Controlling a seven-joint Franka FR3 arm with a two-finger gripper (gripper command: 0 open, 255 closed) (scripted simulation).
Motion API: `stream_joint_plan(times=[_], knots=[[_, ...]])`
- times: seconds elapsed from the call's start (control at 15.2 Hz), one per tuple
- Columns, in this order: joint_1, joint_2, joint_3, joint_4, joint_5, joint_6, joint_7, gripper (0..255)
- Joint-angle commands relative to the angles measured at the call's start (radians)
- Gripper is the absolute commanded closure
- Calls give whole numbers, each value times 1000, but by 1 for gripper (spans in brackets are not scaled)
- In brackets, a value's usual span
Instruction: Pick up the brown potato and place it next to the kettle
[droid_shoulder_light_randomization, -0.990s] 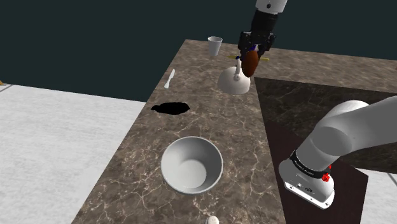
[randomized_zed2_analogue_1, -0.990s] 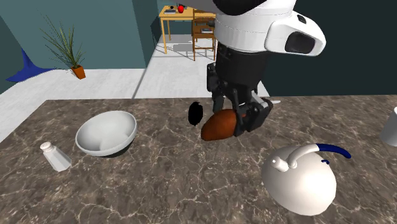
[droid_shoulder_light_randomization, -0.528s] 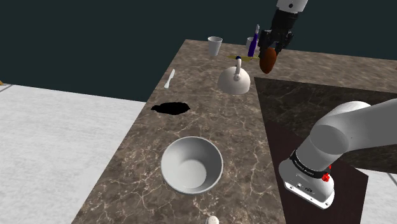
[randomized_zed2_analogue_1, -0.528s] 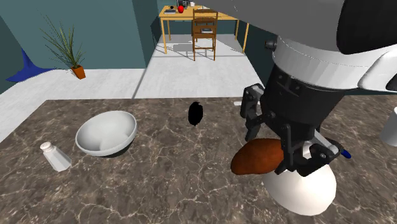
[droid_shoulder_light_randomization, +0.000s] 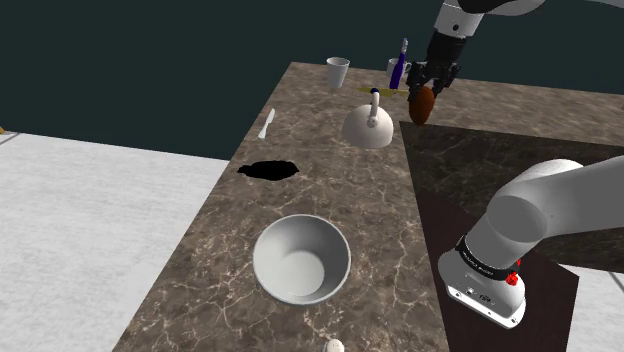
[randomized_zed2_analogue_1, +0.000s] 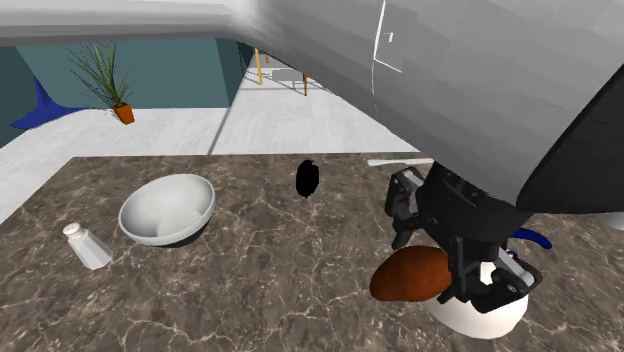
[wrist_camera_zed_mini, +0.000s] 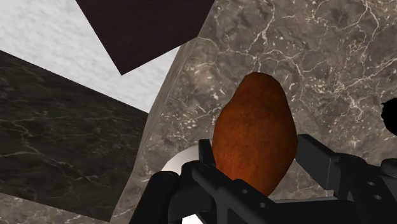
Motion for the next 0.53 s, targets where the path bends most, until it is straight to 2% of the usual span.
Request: stream_joint_plan(times=[0.0,0.46], knots=[[0,2,0,-28,0,31,-1,255],[-2,6,-5,-120,-2,126,-7,255]])
